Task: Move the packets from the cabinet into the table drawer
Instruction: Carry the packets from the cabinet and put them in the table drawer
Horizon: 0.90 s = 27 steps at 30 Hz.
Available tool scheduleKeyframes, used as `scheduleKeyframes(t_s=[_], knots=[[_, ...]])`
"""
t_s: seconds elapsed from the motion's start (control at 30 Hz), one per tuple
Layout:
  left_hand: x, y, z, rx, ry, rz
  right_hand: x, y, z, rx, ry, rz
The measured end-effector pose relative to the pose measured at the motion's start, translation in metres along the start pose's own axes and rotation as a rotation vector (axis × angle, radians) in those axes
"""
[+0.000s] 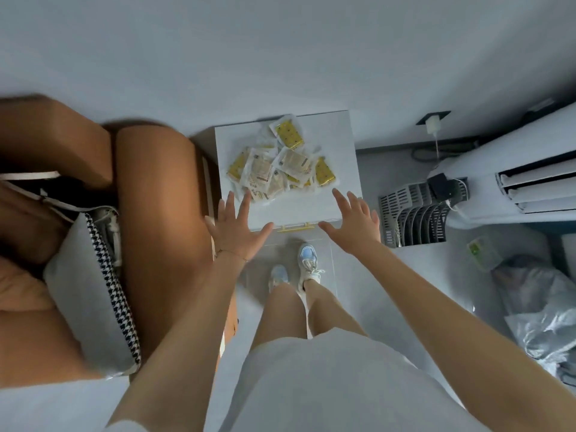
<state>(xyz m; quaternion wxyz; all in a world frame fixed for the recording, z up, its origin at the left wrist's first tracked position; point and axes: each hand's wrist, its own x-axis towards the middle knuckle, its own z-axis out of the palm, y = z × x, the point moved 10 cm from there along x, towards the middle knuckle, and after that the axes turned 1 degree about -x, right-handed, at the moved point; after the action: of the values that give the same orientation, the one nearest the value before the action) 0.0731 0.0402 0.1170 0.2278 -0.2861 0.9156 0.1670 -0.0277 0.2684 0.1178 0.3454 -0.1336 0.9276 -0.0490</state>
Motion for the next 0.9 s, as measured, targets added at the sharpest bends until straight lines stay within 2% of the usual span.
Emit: scheduleKeyframes(t_s=[0.1, 0.23, 0.47, 0.63, 0.77, 0.9], knots=[[0.023, 0.011, 0.030, -0.065, -0.076, -0.040, 0.033, 0.000, 0.020, 0.083, -0.053, 0.045], [0.074, 0.012, 0.061, -0.085, -0.129, -0.067, 0.082, -0.005, 0.048, 0.075, -0.080, 0.047], [0.194, -0.040, 0.092, -0.070, -0.049, -0.105, 0.197, 0.000, 0.082, 0.131, 0.008, 0.077], [0.237, -0.045, 0.095, -0.141, 0.131, -0.089, 0.244, -0.001, 0.079, 0.341, 0.084, 0.170], [0.241, -0.036, 0.098, -0.243, 0.183, -0.127, 0.261, 0.002, 0.086, 0.632, 0.057, 0.279], [0.244, -0.039, 0.093, -0.203, 0.202, -0.205, 0.262, 0.002, 0.093, 0.771, 0.049, 0.301]])
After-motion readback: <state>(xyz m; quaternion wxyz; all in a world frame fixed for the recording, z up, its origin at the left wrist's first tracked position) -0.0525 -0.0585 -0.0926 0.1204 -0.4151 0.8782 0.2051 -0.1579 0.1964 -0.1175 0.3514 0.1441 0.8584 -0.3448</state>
